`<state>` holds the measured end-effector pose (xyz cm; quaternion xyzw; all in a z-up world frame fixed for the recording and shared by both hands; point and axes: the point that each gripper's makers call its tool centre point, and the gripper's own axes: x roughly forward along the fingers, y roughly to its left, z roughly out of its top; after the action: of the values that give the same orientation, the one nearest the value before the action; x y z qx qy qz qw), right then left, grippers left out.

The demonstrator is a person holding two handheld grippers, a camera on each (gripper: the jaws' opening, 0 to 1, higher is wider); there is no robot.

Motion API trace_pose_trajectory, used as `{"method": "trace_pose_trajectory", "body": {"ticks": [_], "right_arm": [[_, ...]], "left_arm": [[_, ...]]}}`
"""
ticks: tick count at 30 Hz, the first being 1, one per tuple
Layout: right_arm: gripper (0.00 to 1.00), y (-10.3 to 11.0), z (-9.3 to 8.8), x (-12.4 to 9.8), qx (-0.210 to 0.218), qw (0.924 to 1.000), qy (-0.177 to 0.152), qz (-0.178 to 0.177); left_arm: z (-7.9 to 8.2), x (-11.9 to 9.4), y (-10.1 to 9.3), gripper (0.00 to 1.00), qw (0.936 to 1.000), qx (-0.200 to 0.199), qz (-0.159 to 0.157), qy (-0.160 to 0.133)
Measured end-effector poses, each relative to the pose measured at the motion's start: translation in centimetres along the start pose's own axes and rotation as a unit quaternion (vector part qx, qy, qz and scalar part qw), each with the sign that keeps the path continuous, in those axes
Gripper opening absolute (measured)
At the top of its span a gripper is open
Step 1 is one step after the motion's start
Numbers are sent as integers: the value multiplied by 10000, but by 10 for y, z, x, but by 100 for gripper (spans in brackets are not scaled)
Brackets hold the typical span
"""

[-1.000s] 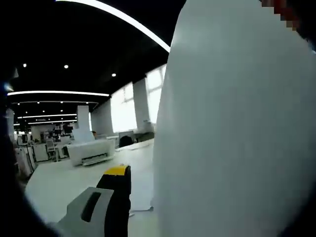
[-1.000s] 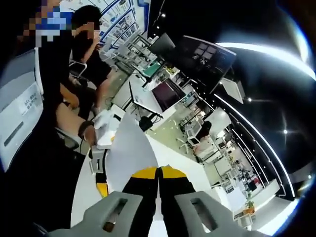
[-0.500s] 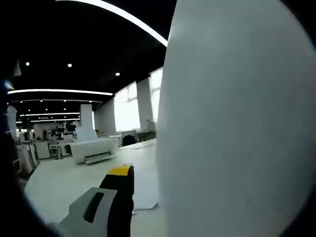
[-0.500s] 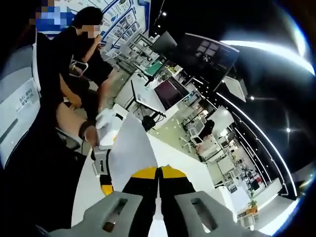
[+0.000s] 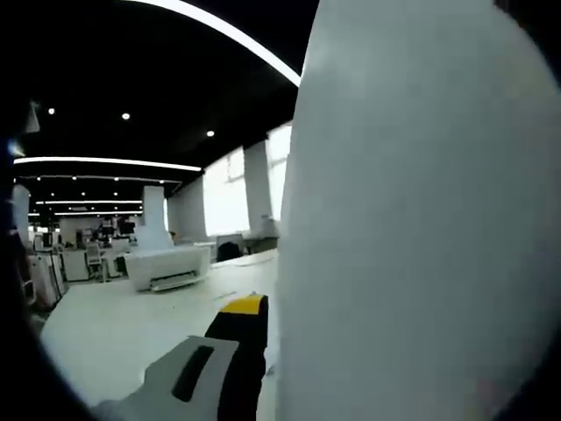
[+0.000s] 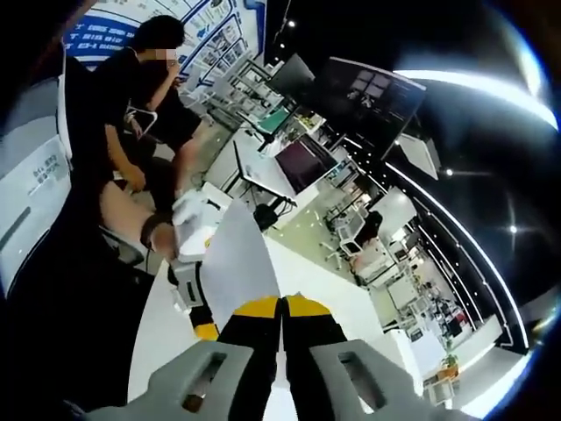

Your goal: Organize the stack of printing papers by aligning and flattening the scattered papers on the table

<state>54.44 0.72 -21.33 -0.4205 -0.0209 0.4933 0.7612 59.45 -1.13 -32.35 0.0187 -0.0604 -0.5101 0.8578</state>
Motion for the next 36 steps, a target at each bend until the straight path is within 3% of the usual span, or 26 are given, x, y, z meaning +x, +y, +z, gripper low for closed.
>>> {"method": "trace_pose_trajectory", "body": {"ticks": [13, 26, 36], "right_arm": [[0, 0, 4, -1, -24, 10000, -67, -25], [0, -3, 6, -1, -15, 9998, -190, -94], [10, -21, 13, -10, 127, 9980, -467, -418]], "left_arm": [[6, -3, 2, 6, 9999, -97, 45, -69], [7, -4, 2, 6, 9999, -113, 75, -91], [15, -8, 10, 6, 9985, -452, 191, -252]]}}
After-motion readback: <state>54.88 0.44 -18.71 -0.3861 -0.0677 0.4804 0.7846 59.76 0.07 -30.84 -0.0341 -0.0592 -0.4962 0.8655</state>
